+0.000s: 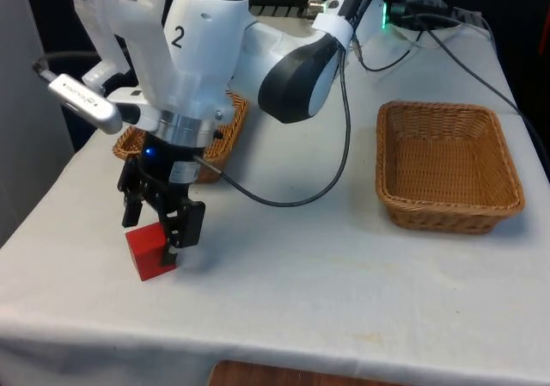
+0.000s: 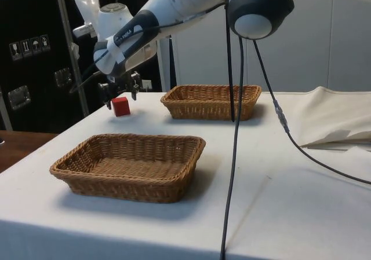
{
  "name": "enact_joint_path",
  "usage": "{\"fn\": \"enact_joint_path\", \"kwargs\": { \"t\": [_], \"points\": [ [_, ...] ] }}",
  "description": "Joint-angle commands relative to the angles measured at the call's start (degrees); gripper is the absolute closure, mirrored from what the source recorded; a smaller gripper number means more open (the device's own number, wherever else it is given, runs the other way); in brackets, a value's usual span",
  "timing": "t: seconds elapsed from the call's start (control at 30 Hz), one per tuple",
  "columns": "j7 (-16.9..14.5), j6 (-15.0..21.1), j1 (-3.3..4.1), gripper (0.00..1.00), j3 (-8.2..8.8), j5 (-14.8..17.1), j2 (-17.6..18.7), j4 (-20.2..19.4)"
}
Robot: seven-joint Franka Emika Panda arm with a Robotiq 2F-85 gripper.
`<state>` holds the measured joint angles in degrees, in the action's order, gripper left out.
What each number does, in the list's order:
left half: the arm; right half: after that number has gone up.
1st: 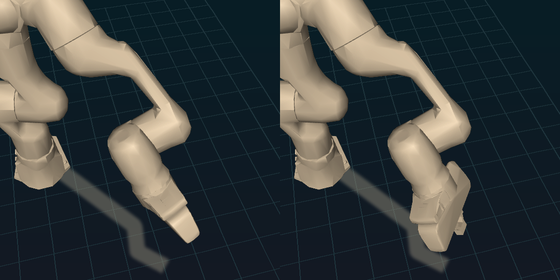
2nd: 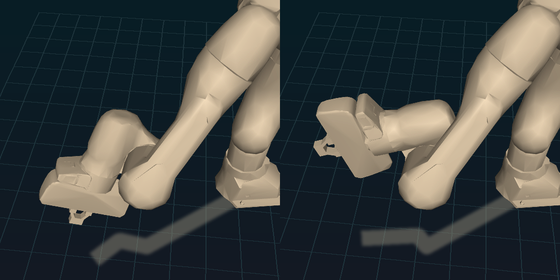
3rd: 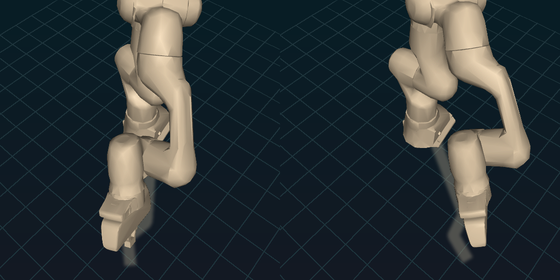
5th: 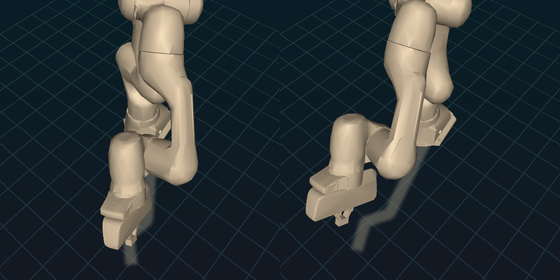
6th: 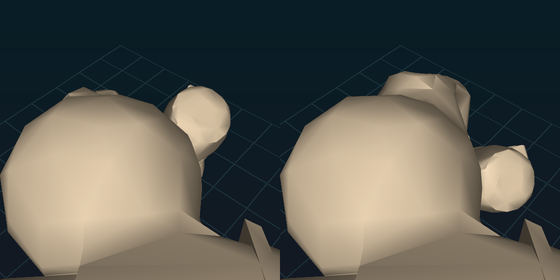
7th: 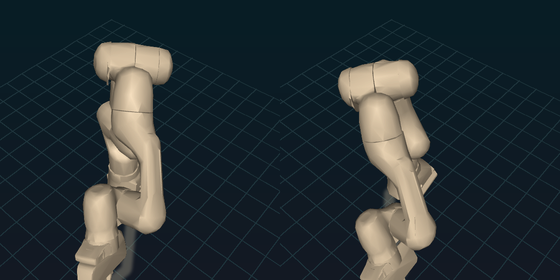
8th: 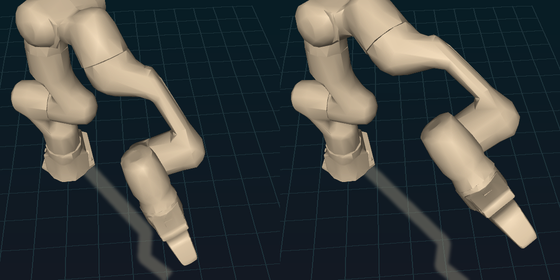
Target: Pick up the red cube and place it into the right basket.
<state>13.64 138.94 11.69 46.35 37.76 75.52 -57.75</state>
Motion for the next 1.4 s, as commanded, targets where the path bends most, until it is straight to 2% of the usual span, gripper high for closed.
{"fn": "enact_joint_path", "kwargs": {
  "t": [0.0, 0.03, 0.07, 0.1, 0.13, 0.17, 0.33, 0.67, 0.7, 0.93, 0.97, 1.0, 1.03, 1.07, 1.23, 1.27, 1.3, 1.33, 1.37],
  "points": [
    [1.1, 0.5, 0.40, 0.00, 0.74, -0.3, 0.5, 0.1],
    [1.1, 0.6, 0.46, 0.02, 0.80, -0.3, 0.4, 0.0],
    [1.3, 0.7, 0.57, 0.10, 0.86, -0.3, 0.4, -0.1],
    [1.4, 0.8, 0.80, 0.30, 1.15, -0.3, 0.5, -0.2],
    [0.6, 0.3, 0.52, 0.42, 0.63, -0.1, 0.1, -0.2],
    [1.4, 0.8, 0.86, 0.42, 1.26, -0.3, 0.5, -0.3],
    [1.6, 1.1, 1.20, 0.96, 1.49, -0.2, 0.5, -0.6],
    [1.6, 0.8, 1.60, 0.96, 2.12, -0.3, 0.2, -1.1],
    [1.1, 0.7, 1.38, 0.96, 1.78, -0.1, 0.2, -0.9],
    [1.0, -1.1, 2.86, 0.96, 3.55, -0.3, -1.1, -2.2],
    [0.7, -1.8, 3.27, 0.96, 4.01, -0.2, -1.6, -2.6],
    [0.5, -2.1, 3.44, 0.96, 4.13, -0.1, -1.9, -2.9],
    [1.1, -2.1, 2.81, 0.96, 4.01, -0.1, -1.0, -1.5],
    [0.3, -2.4, 3.55, 0.96, 4.24, 0.0, -2.2, -3.2],
    [-0.5, -3.8, 4.47, 0.96, 4.30, 0.3, -4.3, -5.3],
    [-0.5, -3.8, 4.47, 0.96, 4.30, 0.3, -4.3, -5.3],
    [-0.6, -4.2, 4.81, 0.96, 4.18, 0.3, -4.9, -5.9],
    [0.3, -4.8, 4.24, 0.96, 4.53, -0.1, -4.0, -4.2],
    [-0.6, -4.4, 4.93, 0.96, 4.13, 0.4, -5.2, -6.2]
  ]
}}
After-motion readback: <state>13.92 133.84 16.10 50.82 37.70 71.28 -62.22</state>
